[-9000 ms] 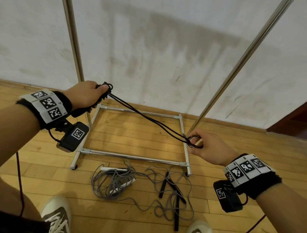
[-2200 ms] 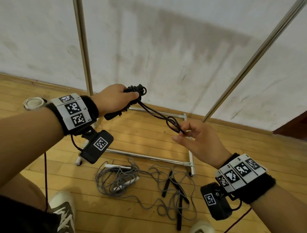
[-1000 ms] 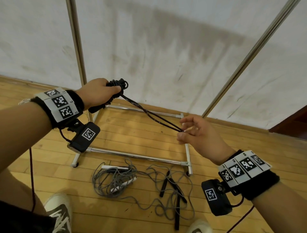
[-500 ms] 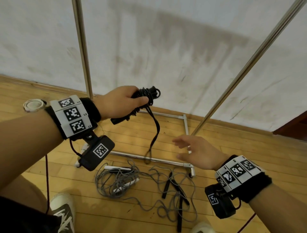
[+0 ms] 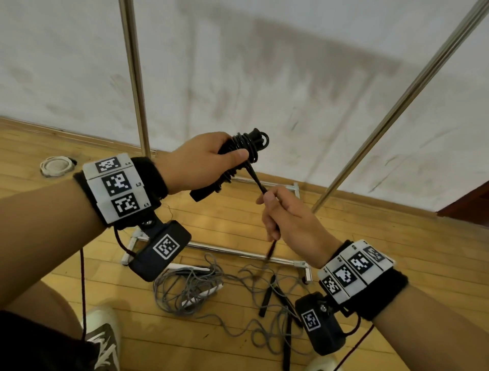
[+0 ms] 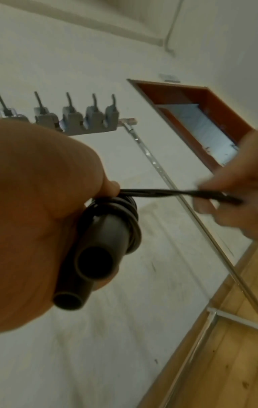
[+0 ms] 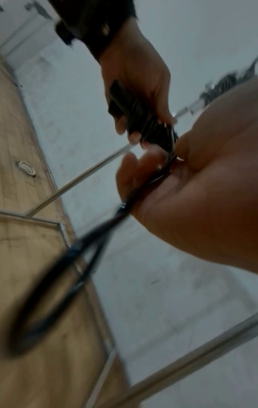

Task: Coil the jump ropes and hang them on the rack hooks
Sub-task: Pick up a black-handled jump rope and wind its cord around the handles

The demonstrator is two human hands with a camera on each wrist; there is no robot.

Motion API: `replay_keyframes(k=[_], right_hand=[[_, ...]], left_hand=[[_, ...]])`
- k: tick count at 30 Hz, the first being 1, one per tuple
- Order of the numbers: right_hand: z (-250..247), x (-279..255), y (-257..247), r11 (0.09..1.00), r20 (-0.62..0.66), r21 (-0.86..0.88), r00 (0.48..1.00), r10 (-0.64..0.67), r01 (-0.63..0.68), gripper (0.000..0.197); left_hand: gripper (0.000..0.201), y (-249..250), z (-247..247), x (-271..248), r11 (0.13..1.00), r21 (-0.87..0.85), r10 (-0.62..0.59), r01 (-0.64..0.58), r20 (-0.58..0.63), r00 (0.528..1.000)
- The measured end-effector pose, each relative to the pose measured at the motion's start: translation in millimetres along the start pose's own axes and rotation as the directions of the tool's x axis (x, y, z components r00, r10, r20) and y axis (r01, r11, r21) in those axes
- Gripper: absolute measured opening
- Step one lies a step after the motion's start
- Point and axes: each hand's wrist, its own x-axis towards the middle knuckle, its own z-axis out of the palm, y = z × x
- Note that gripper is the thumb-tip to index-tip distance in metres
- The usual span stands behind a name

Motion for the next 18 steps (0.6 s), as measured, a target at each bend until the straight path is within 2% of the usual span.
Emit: replay_keyframes(k=[2,4,6,9,12,14,16,18], right_hand=[[-3.9,0.7,4.4,0.987,0.024,0.156,0.999,0.043,-0.047,0.029],[-8.3,1.5,9.9,0.974,0.109,0.202,0.99,0.084,-0.105,0.028],[-9.4,2.7,16.8,0.992,0.146,0.066,0.985,0.098,-0.108,0.025],[-9.3,7.3,21.8,0.984,0.108,-0.112,0.983,0.149,-0.137,0.021],[-12.3,11.5,24.1,0.925,0.041,-0.34,0.98,0.196,-0.171,0.027],[-15.5,12.6,26.0,0.908,-0.028,-0.373,0.98,0.195,-0.191,0.013],[-20.7,11.9,26.4,0.858,-0.08,-0.478,0.982,0.172,-0.189,0.013],[-23.5,15.2,24.8,0.778,-0.014,-0.617,0.991,0.136,-0.116,0.017]], left_hand=[[0.029,-1.9,-7.9,0.9,0.998,-0.05,-0.025,0.024,-0.027,0.999],[0.027,-2.0,-13.0,-0.5,0.997,-0.076,-0.035,0.034,-0.013,0.999],[0.029,1.0,-12.3,-4.9,0.998,-0.06,-0.012,0.015,0.057,0.998],[0.03,8.2,-4.9,-13.3,0.999,-0.038,0.045,-0.038,0.203,0.978],[0.026,12.6,2.8,-20.4,0.995,0.026,0.081,-0.099,0.401,0.913],[0.023,11.6,8.3,-24.6,0.993,0.051,0.066,-0.106,0.507,0.859],[0.023,8.2,13.3,-26.8,0.992,0.078,0.038,-0.098,0.561,0.827],[0.022,4.8,16.9,-26.9,0.975,0.166,0.026,-0.148,0.575,0.817]])
